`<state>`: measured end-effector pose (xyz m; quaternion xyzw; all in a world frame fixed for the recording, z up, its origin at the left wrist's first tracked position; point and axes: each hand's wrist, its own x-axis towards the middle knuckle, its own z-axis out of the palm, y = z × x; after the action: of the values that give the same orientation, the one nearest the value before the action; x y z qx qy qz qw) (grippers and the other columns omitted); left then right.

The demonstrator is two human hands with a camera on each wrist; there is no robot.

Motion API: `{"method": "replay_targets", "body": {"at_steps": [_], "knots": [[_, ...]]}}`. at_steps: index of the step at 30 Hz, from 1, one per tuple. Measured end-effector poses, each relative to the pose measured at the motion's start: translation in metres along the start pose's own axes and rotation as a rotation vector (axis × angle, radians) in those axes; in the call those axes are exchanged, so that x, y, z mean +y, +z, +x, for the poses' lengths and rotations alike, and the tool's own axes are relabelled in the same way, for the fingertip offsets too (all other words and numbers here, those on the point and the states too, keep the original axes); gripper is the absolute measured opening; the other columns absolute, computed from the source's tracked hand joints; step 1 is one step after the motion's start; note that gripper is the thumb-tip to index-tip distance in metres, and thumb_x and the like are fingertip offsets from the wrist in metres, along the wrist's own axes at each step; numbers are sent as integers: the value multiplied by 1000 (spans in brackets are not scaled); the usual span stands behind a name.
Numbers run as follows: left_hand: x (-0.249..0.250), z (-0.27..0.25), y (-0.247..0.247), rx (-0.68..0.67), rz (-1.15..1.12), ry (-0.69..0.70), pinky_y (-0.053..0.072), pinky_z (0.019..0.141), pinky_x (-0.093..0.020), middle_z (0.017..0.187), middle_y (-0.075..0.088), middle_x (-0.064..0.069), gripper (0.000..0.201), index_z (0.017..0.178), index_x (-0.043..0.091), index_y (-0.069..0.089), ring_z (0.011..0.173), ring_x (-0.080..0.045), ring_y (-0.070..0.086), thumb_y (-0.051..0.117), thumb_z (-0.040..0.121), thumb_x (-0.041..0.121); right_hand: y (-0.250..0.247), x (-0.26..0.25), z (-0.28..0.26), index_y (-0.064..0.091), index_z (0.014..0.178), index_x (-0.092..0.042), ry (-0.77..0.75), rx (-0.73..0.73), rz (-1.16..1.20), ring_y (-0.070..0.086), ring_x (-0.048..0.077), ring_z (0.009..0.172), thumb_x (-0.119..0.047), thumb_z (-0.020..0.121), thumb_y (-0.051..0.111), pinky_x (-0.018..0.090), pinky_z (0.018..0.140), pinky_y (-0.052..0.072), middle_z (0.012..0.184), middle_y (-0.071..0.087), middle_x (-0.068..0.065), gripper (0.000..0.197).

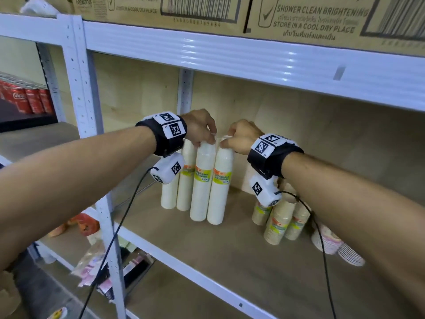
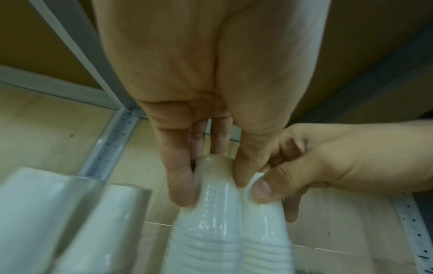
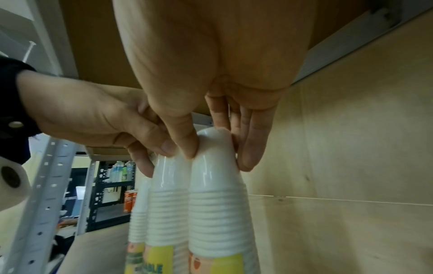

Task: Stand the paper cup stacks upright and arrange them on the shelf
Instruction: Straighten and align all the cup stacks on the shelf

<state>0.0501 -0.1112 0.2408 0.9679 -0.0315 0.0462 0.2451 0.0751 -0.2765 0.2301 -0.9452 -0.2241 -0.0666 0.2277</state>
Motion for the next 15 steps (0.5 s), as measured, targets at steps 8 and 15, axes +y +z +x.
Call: {"method": "replay_targets", "body": {"at_steps": [8, 15], "knots": [[23, 61, 39, 55, -4, 101, 50, 72, -27, 125, 52, -2, 36, 119, 14, 66, 105, -22, 59, 72, 84, 17, -2, 52, 20, 61, 110, -11, 116, 97, -50, 60, 24, 90, -29, 77, 75, 24, 55, 38, 108, 63, 7, 40], [19, 107, 61, 106, -7, 119, 42, 81, -25, 132, 53, -4, 38, 122, 16, 63, 117, -24, 54, 70, 85, 17, 3, 79, 45, 56, 116, -9, 171, 159, -43, 58, 26, 103, -25, 81, 72, 28, 70, 40, 118, 57, 9, 41]]}}
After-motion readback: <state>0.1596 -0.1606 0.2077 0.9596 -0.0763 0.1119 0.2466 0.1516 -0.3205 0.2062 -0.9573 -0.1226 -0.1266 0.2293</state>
